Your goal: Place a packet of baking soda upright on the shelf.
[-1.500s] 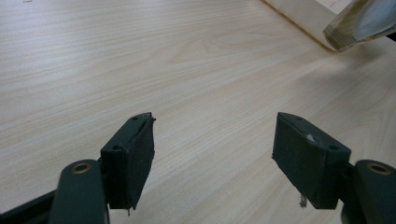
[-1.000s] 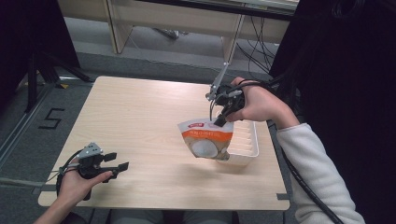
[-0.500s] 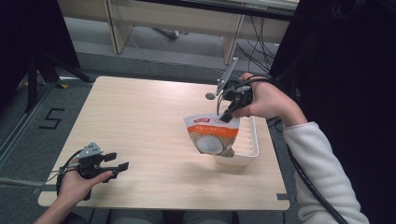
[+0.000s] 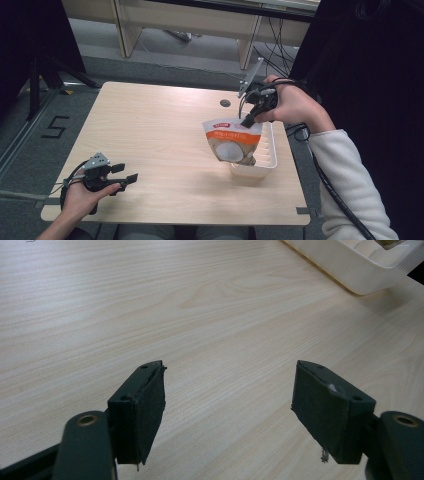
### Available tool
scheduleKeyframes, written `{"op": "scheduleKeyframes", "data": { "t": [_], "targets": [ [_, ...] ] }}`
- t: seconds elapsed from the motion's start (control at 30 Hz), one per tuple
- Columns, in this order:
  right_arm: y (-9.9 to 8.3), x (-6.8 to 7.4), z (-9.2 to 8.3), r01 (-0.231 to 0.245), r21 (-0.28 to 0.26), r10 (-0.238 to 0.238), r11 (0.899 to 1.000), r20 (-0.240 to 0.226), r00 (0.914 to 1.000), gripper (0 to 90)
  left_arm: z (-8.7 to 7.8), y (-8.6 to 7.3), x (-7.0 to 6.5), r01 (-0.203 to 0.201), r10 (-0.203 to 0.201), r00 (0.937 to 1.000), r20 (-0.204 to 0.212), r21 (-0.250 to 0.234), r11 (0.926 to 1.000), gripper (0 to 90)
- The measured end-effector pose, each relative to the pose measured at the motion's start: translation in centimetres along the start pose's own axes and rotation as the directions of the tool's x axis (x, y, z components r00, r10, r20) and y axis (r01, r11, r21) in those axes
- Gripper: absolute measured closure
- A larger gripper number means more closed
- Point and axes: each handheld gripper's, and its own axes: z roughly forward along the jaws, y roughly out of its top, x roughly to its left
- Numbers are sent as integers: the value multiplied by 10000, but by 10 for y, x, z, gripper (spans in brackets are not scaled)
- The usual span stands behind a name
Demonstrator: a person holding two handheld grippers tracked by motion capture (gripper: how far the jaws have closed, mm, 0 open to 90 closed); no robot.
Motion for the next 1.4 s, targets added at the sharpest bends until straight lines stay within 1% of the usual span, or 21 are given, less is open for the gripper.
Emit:
{"op": "scheduleKeyframes", "data": {
  "t": [0.03,0.07,0.1,0.3,0.37,0.43,0.53,0.57,0.63,0.7,0.77,0.8,0.83,0.9,1.07,1.1,1.17,1.2,1.23,1.37,1.4],
  "targets": [
    [0,0,0,0,0,0,10000,0,10000,900,0,0,0,26,-27,10000,-21,-32,10000,287],
    [-1,1,-1,-231,71,231,9997,49,9997,900,0,0,0,45,-45,10000,-20,-36,10000,287],
    [-2,-1,-1,-56,-8,56,10000,-1,10000,900,0,0,0,2,-2,10000,-13,0,10000,287],
    [-6,-4,-4,-246,29,246,9997,37,9997,900,0,0,0,6,-6,10000,-18,11,10000,286],
    [-7,-4,-5,-414,-71,413,9991,-61,9991,900,0,0,0,41,-41,10000,-25,-29,10000,287],
    [-9,-6,-5,-349,-81,349,9994,-33,9994,900,0,0,0,33,-33,10000,-17,-34,10000,287],
    [-11,-8,-8,-479,-127,479,9988,-51,9988,900,0,0,0,45,-45,10000,-23,-32,10000,287],
    [-12,-9,-8,-398,-163,398,9991,-8,9992,900,0,0,0,45,-45,10000,-19,-32,10000,286],
    [-13,-9,-8,-614,-119,614,9980,-51,9981,900,0,0,0,50,-50,10000,-21,-29,10000,286],
    [-14,-10,-8,-530,-120,530,9985,-43,9986,900,0,0,0,45,-45,10000,-22,-30,10000,286],
    [-15,-10,-8,-713,-122,713,9974,-30,9975,900,0,0,0,46,-46,10000,-28,-28,10000,287],
    [-15,-12,-8,-508,-160,507,9986,-38,9987,900,0,0,0,40,-40,10000,-24,-21,10000,286],
    [-15,-11,-9,-666,-121,665,9977,-36,9978,900,0,0,0,43,-43,10000,-26,-22,10000,287],
    [-16,-13,-9,-568,-146,567,9983,-67,9984,900,0,0,0,48,-48,10000,-14,-23,10000,287],
    [-17,-15,-11,-686,-121,686,9976,3,9976,900,0,0,0,46,-46,10000,-46,0,10000,287],
    [-17,-14,-12,-954,-86,954,9954,-14,9954,900,0,0,0,49,-49,10000,-47,-2,10000,287],
    [-18,-16,-13,-766,-135,767,9970,34,9971,900,0,0,0,20,-20,10000,7,-42,10000,287],
    [-18,-16,-13,-915,-88,916,9958,95,9958,900,0,0,0,23,-23,10000,6,-43,10000,287],
    [-19,-18,-14,-690,-175,691,9975,43,9976,900,0,0,0,21,-21,10000,-11,-6,10000,287],
    [-21,-20,-16,-817,-191,819,9965,119,9966,900,0,0,0,29,-29,10000,2,-47,10000,287],
    [-22,-21,-16,-740,-188,743,9971,138,9971,900,0,0,0,25,-25,10000,-22,-2,10000,287]
  ]
}}
